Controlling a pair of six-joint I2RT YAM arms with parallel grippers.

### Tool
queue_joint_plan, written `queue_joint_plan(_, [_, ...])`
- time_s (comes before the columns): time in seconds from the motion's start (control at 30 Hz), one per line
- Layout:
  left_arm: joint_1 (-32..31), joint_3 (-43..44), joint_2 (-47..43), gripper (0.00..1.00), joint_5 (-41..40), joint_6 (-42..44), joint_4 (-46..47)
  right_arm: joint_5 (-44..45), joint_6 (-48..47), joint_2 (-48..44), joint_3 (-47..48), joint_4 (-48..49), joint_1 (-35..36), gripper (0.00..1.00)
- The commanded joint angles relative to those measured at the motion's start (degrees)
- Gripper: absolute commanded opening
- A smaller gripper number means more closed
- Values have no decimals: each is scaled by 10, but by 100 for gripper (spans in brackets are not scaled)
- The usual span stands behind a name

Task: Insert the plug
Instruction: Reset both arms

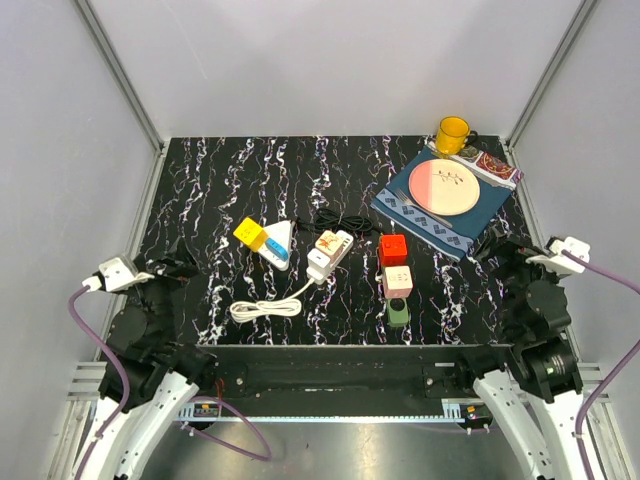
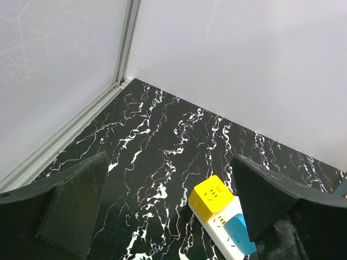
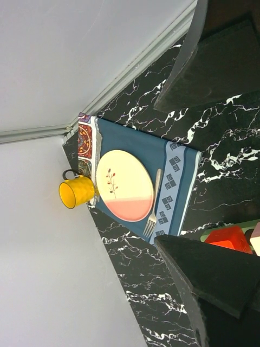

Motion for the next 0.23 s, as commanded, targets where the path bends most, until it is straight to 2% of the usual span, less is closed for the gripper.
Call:
queue_joint_plan(0.0, [3,-2,-7,99,-18,10,29,21,-13,-38,-28,48,1,100])
queue_joint_plan(0.2, [3,-4,-13,99,-18,12,33,35,-25,-69,-39,50,2,100])
